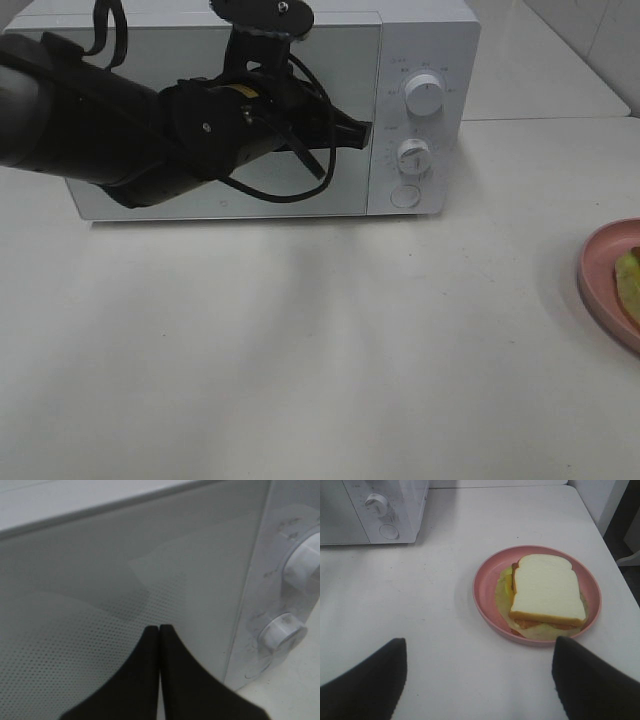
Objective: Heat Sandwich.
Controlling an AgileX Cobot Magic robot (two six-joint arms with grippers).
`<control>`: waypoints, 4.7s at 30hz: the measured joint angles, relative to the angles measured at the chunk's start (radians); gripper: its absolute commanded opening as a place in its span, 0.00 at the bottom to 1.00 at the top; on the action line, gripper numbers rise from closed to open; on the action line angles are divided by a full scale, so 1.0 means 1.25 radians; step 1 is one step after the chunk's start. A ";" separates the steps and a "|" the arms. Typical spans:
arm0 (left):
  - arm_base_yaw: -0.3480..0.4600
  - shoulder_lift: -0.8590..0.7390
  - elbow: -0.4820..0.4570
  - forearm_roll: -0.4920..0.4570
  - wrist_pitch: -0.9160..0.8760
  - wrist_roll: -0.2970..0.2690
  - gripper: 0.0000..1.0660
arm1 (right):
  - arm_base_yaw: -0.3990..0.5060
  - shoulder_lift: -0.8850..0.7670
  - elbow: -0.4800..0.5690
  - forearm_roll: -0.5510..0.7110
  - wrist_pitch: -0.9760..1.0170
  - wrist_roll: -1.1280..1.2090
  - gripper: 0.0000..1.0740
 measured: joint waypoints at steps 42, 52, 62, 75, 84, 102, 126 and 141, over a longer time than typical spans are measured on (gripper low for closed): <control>0.261 -0.290 0.154 0.254 0.800 -0.193 0.95 | 0.000 0.000 0.000 0.000 0.000 0.000 0.71; 0.403 -0.350 0.154 0.366 0.939 -0.316 0.95 | 0.000 0.000 0.000 0.000 0.000 0.000 0.71; 0.458 -0.409 0.154 0.457 1.058 -0.360 0.95 | 0.000 0.000 0.000 0.000 0.000 0.000 0.71; 0.461 -0.450 0.158 0.674 1.197 -0.593 0.95 | 0.000 0.000 0.000 0.000 0.000 0.000 0.71; 0.562 -0.453 0.158 0.598 1.222 -0.541 0.95 | 0.000 0.000 0.000 0.000 0.000 0.000 0.71; 0.700 -0.796 0.338 0.540 1.211 -0.458 0.95 | 0.000 0.000 0.000 0.000 0.000 0.000 0.71; 0.661 -1.431 0.541 0.588 1.223 -0.446 0.95 | 0.000 0.000 0.000 0.000 0.000 0.000 0.71; 0.658 -1.579 0.541 0.594 1.224 -0.457 0.95 | 0.000 0.000 0.000 0.000 0.000 0.000 0.71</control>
